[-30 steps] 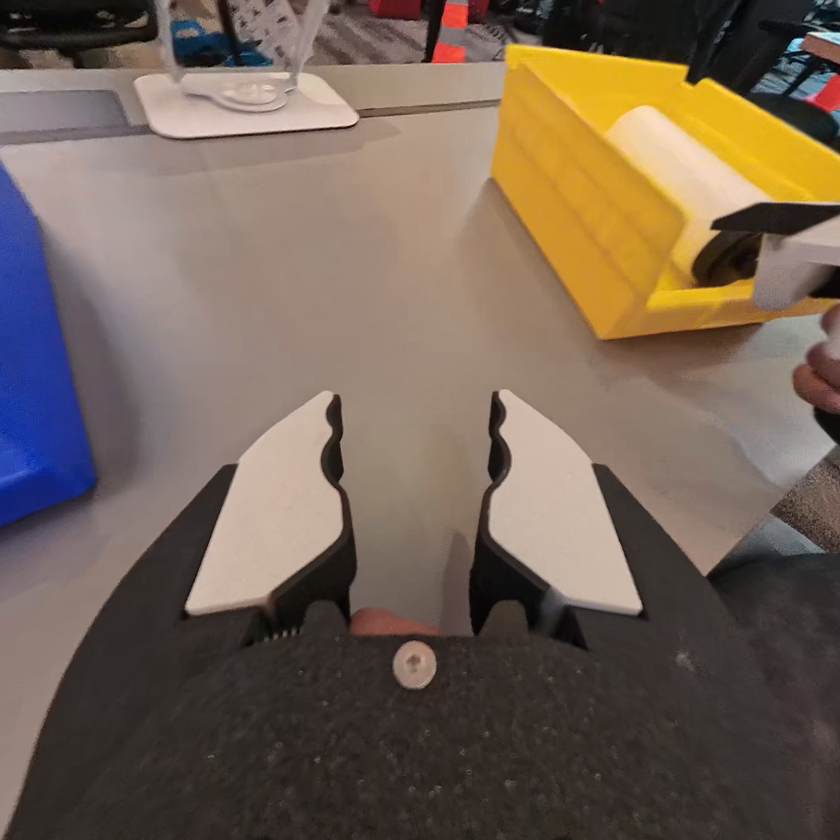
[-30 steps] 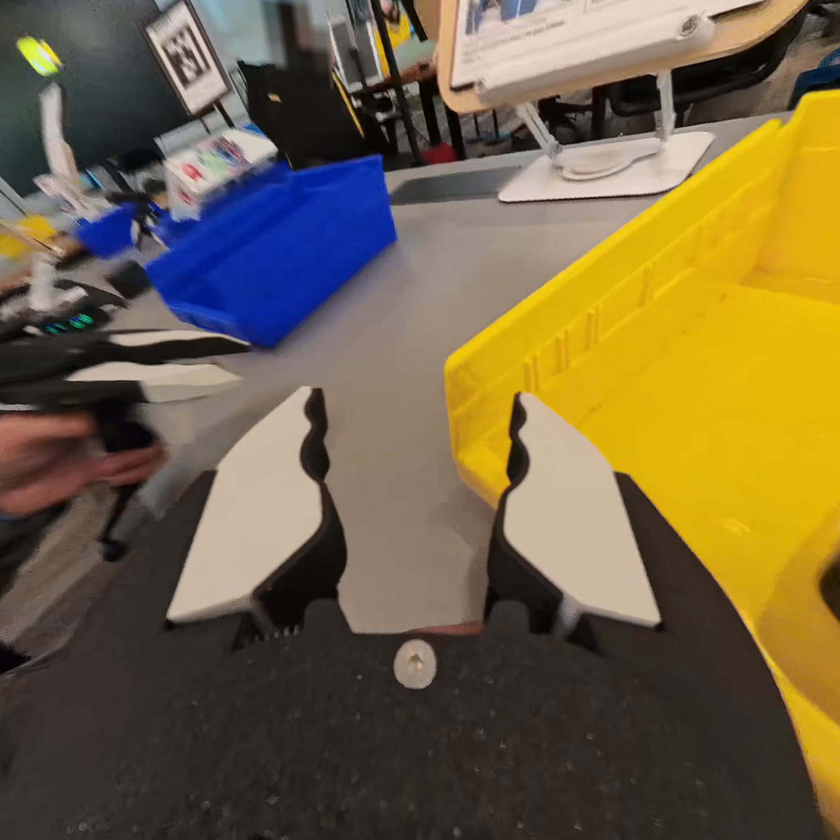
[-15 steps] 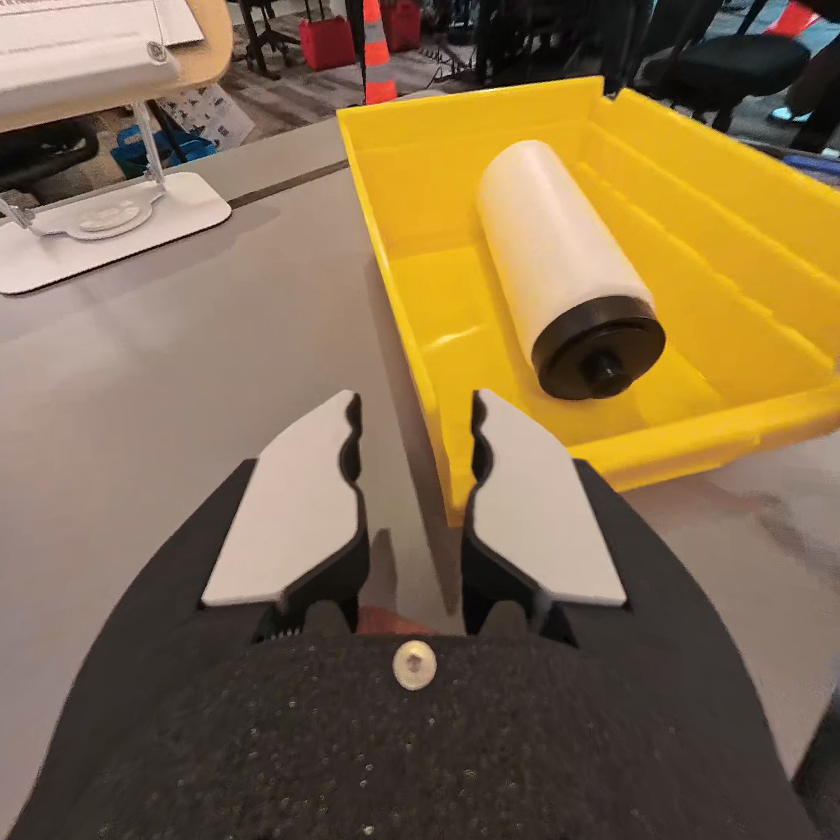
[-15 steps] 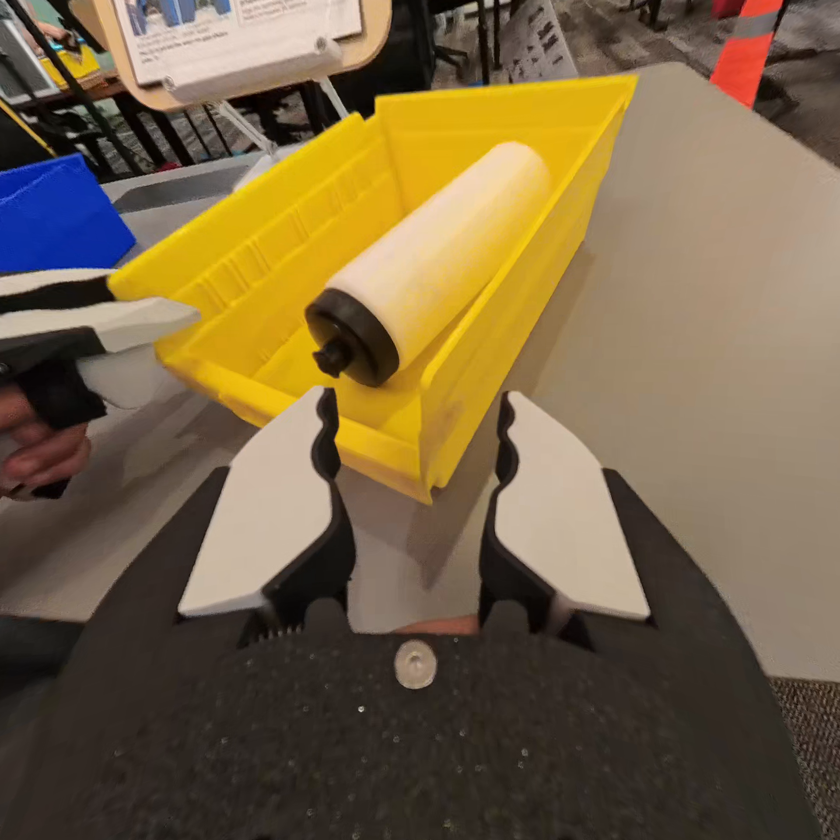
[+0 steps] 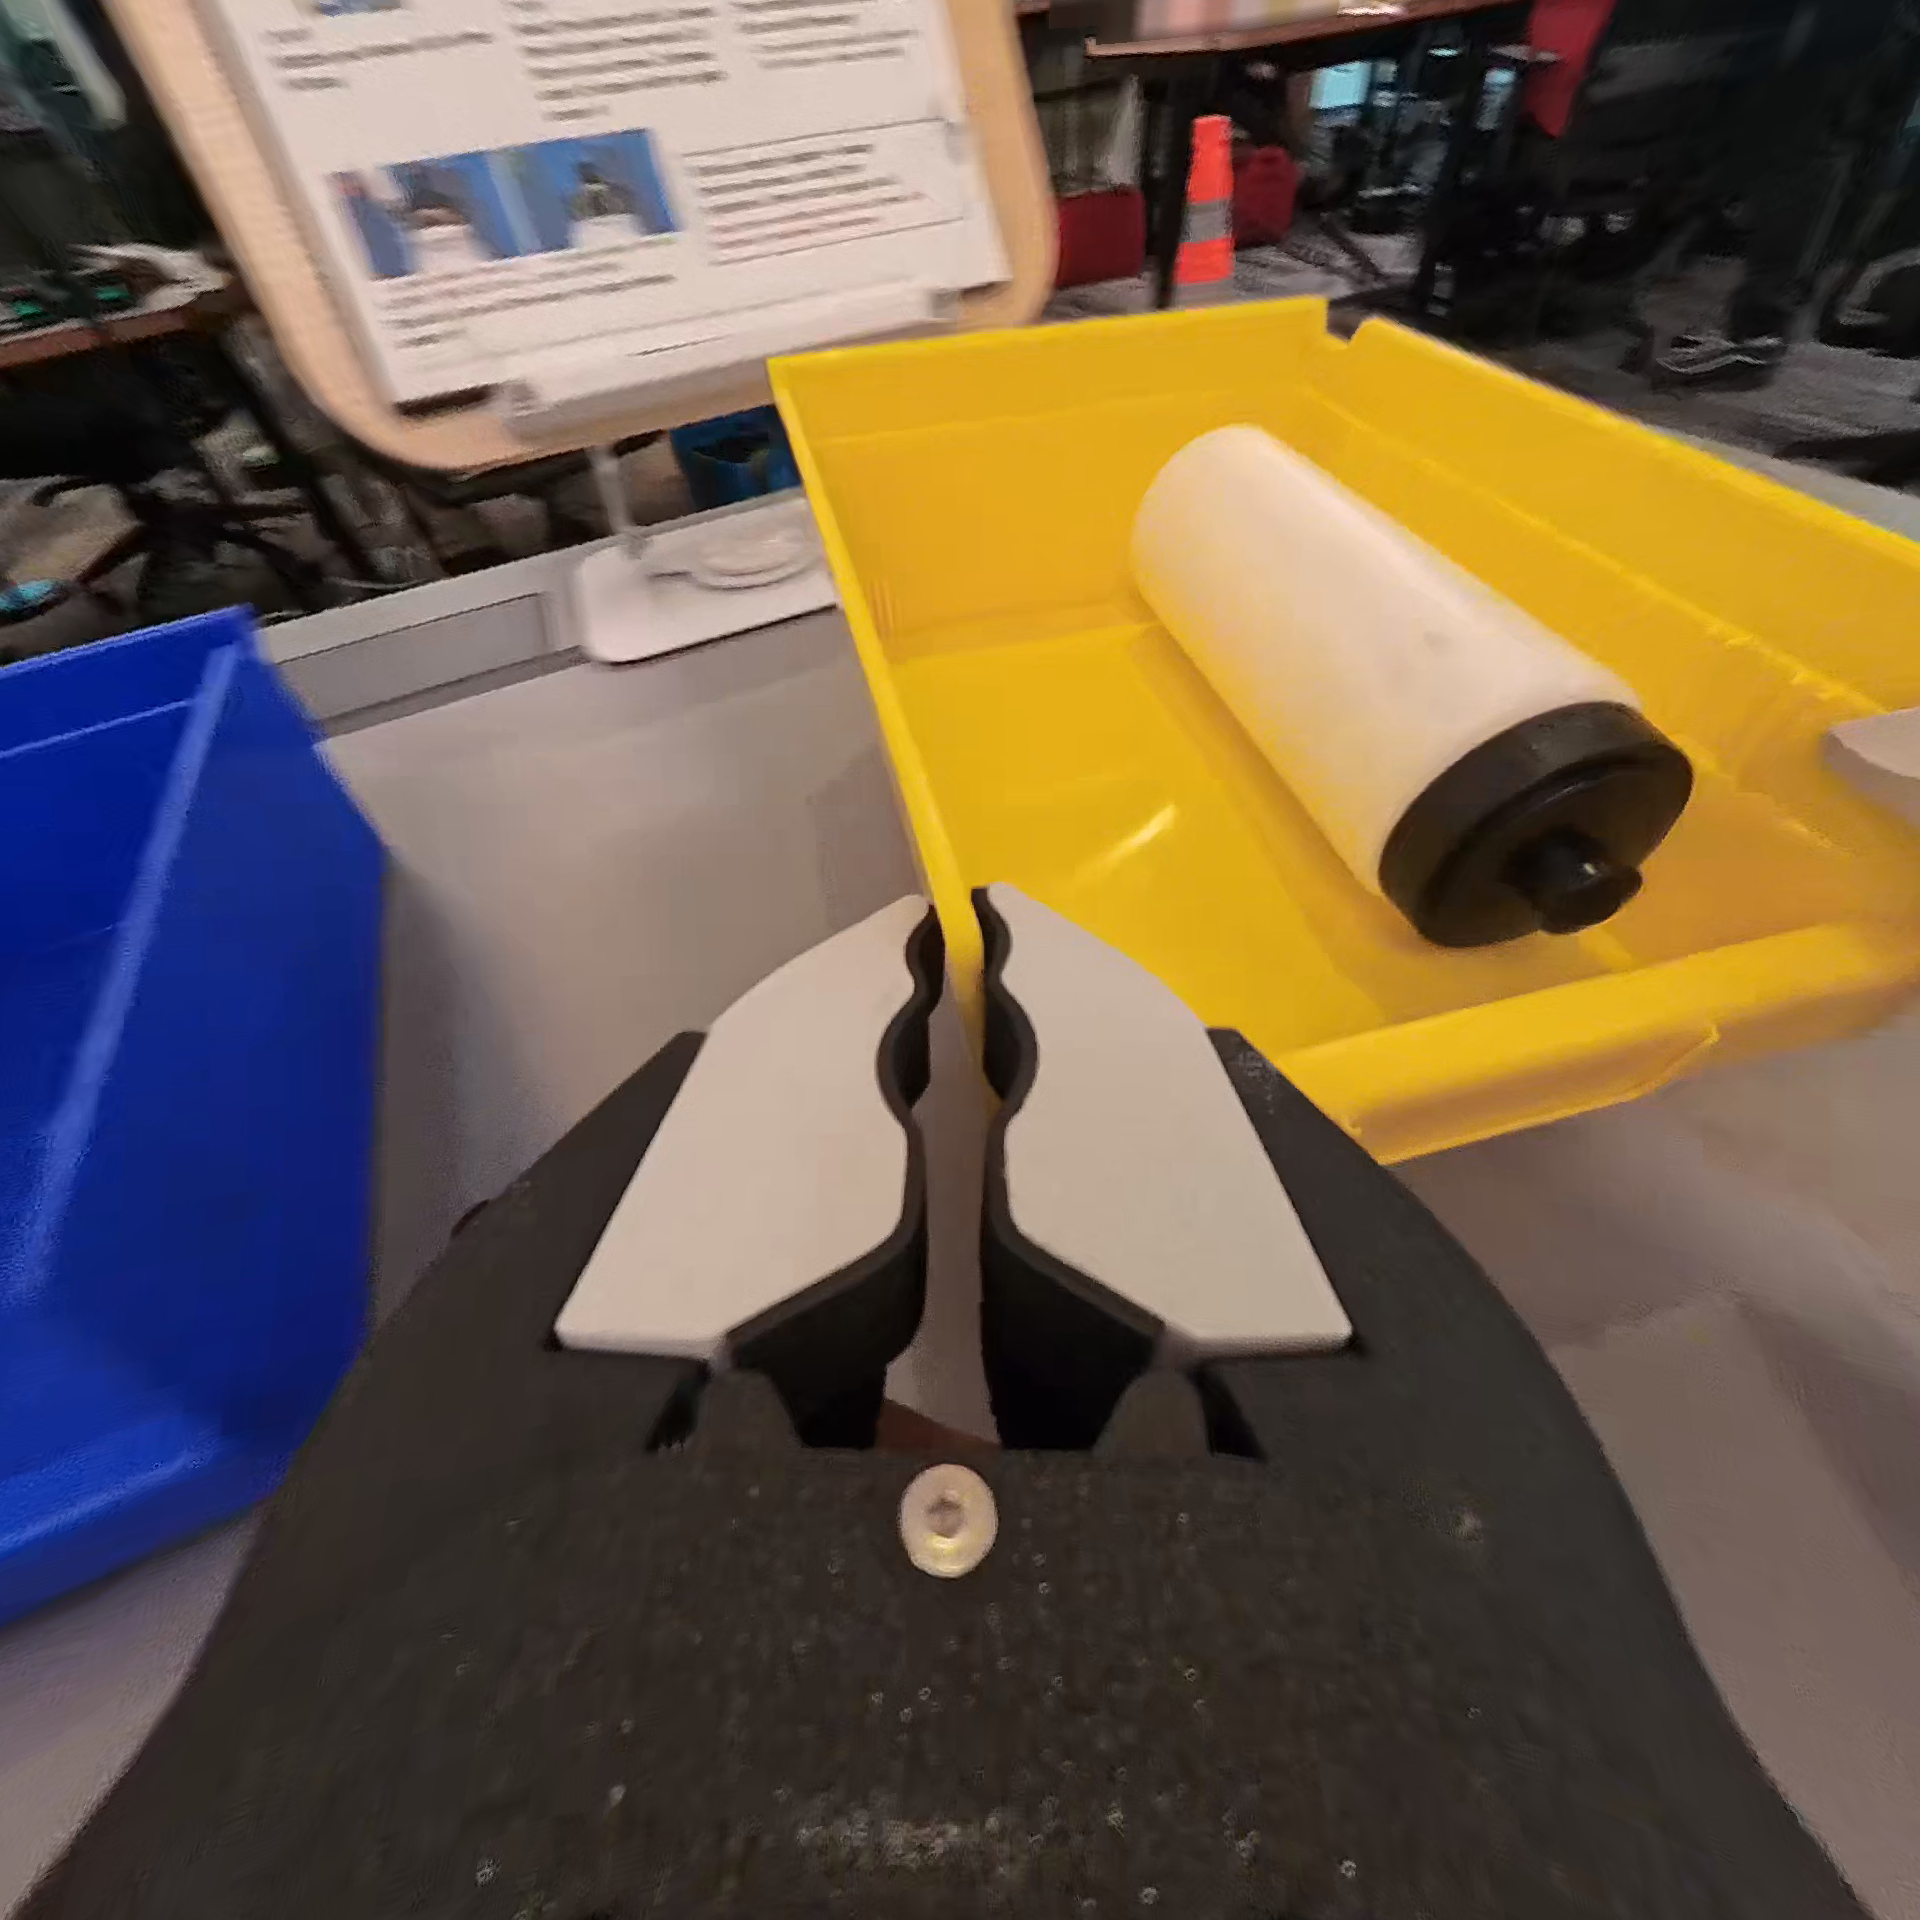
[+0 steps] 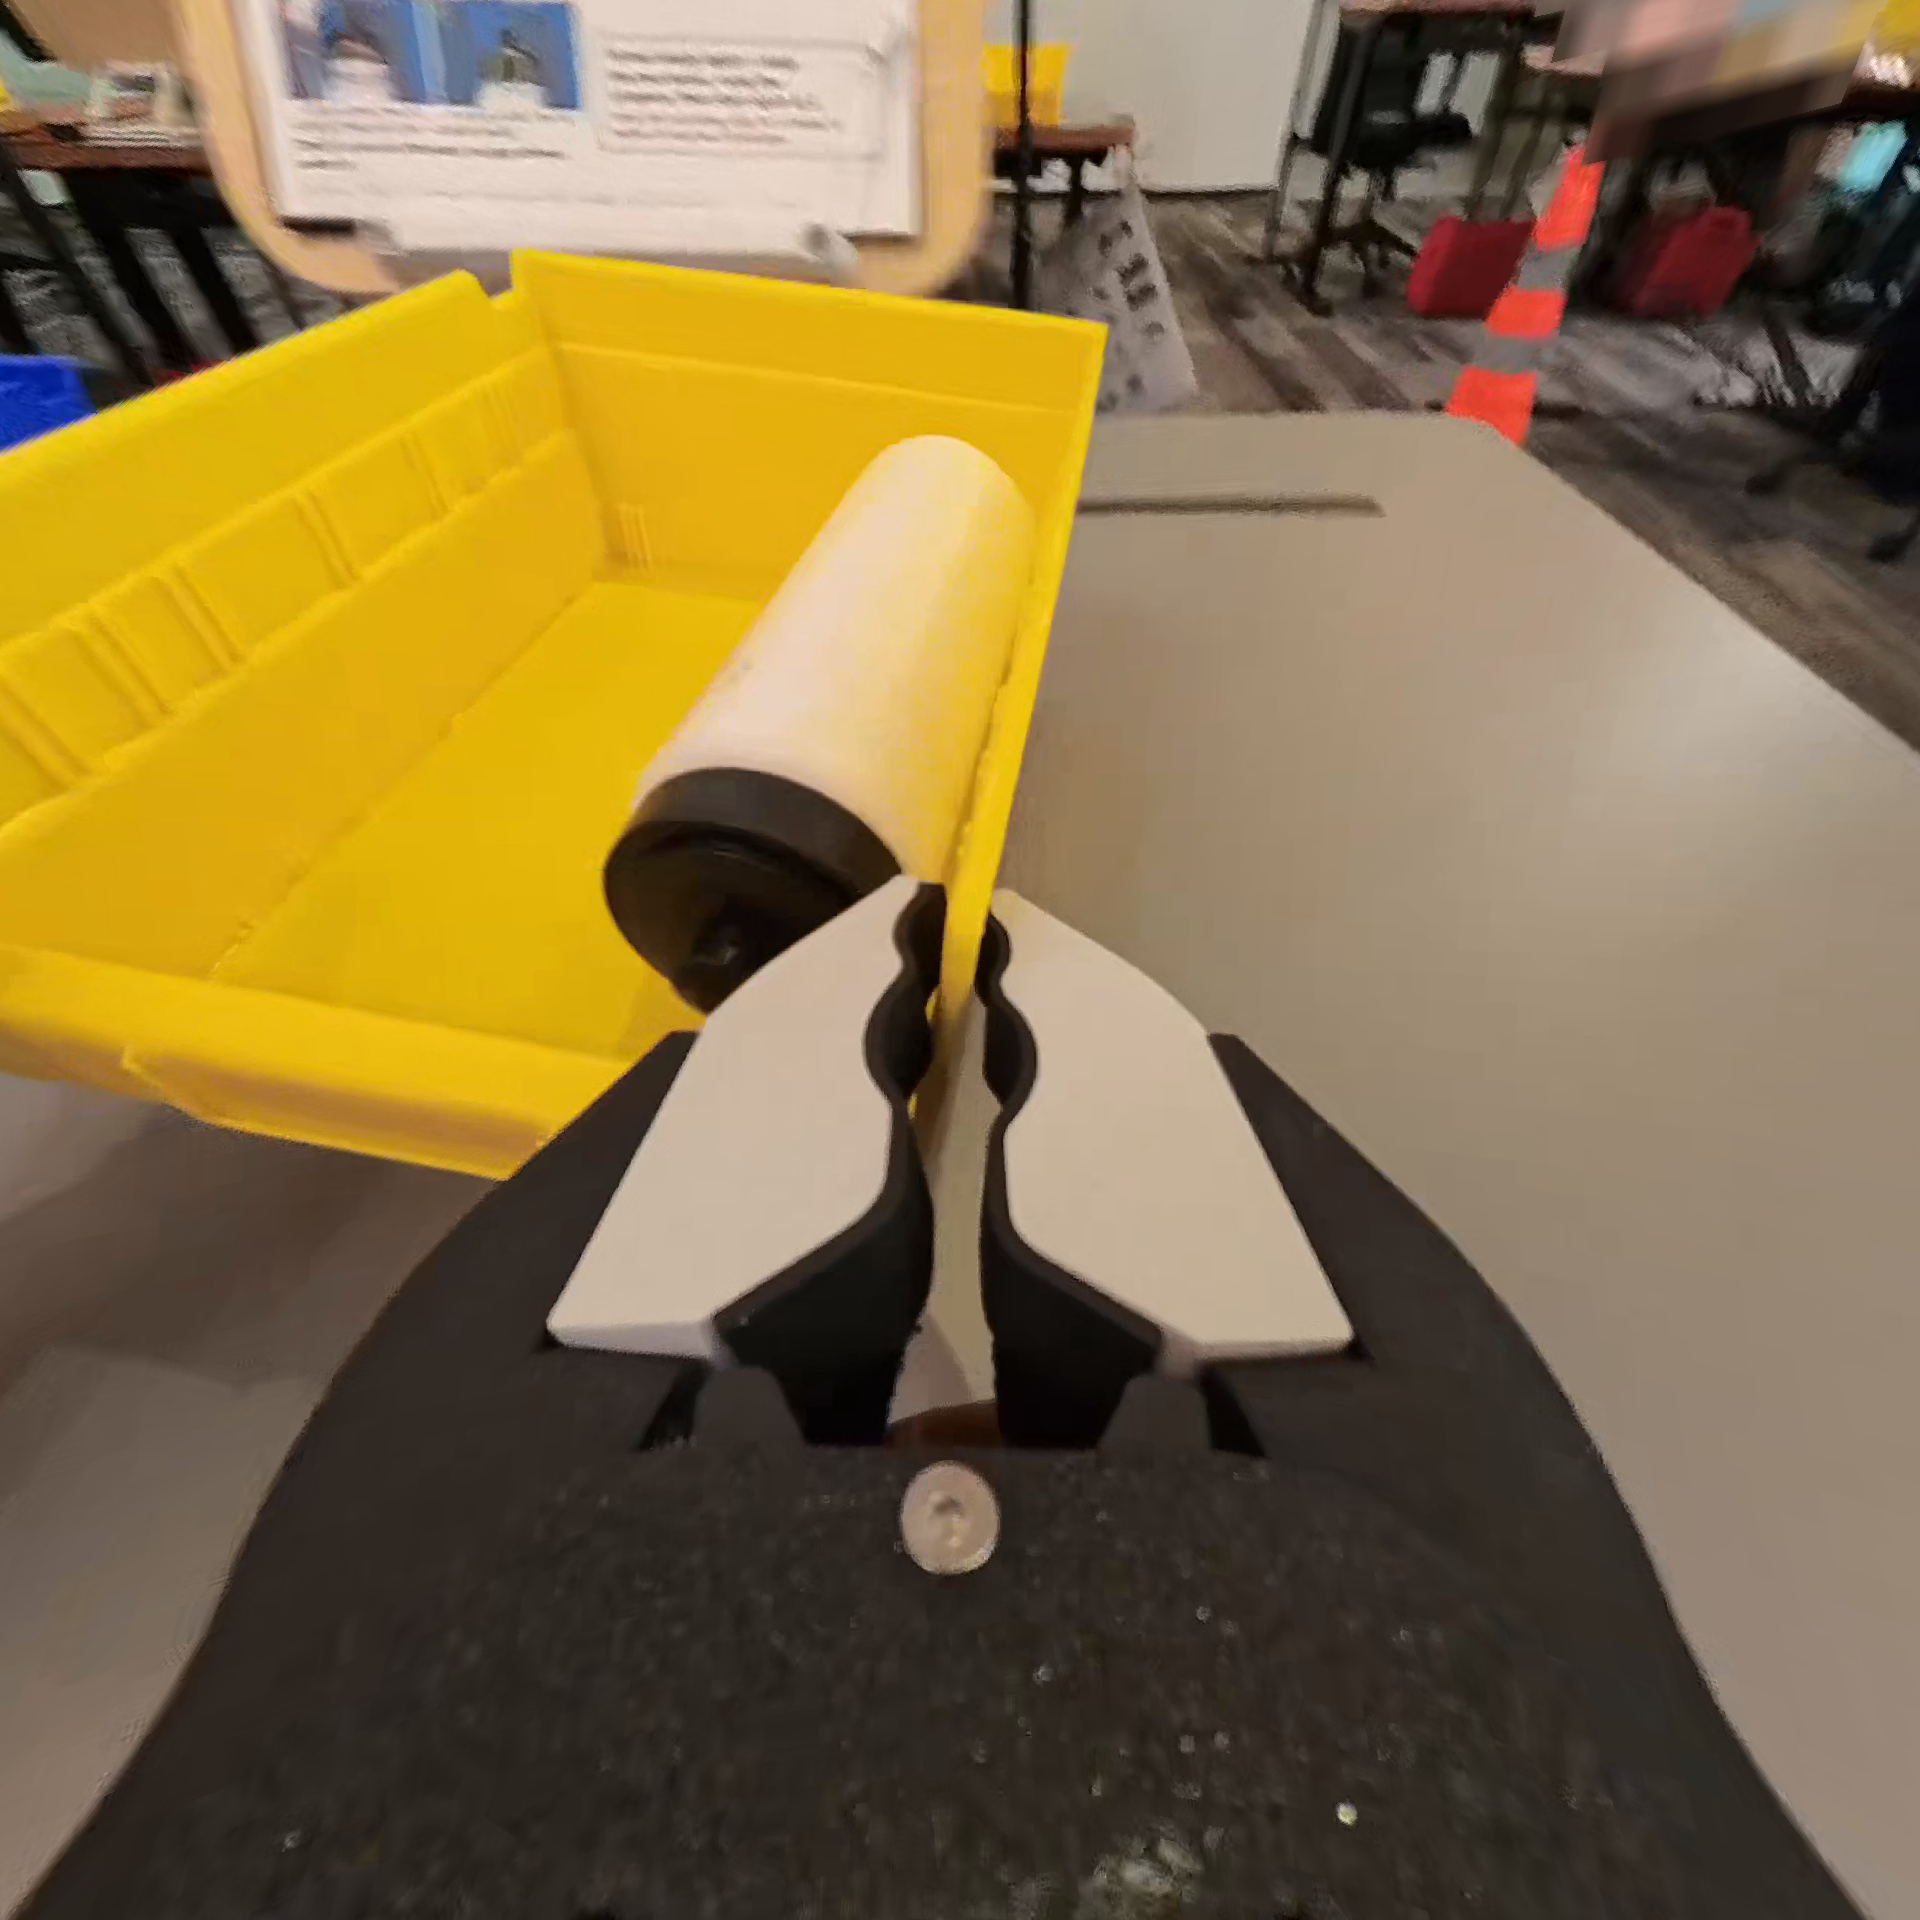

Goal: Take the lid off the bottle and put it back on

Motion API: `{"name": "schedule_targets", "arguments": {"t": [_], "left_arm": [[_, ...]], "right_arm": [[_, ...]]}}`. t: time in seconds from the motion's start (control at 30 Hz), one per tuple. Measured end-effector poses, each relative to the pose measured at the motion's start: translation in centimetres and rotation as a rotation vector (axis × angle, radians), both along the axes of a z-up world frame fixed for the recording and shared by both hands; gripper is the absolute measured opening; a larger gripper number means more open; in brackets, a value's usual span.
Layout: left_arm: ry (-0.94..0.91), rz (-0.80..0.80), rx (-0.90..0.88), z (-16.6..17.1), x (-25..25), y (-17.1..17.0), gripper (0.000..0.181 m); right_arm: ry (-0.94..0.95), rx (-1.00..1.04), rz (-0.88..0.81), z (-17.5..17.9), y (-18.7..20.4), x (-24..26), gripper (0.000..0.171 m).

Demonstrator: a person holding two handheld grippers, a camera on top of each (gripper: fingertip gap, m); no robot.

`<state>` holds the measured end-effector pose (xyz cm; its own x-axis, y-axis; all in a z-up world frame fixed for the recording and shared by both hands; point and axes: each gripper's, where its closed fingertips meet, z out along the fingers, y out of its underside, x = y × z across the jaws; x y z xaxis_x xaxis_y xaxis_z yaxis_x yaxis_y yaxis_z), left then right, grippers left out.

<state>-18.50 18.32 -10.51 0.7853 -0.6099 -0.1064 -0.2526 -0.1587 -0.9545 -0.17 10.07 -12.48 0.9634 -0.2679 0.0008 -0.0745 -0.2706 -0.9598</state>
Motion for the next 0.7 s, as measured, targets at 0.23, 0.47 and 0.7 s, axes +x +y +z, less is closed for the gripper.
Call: {"name": "schedule_targets", "arguments": {"t": [0.23, 0.47, 0.7], "left_arm": [[-0.022, 0.210, -0.020, -0.8, -8.5, 4.1, 0.004], [0.023, 0.202, -0.183, -3.8, -9.5, 4.0, 0.035], [-0.066, 0.324, -0.091, 1.4, -19.7, 0.3, 0.056]], "right_arm": [[-0.052, 0.022, 0.184, -0.2, 7.8, -7.7, 0.005], [0.067, -0.051, 0.307, -2.5, 8.2, -9.9, 0.011], [0.040, -0.020, 0.602, -1.1, 0.6, -11.4, 0.042]]}}
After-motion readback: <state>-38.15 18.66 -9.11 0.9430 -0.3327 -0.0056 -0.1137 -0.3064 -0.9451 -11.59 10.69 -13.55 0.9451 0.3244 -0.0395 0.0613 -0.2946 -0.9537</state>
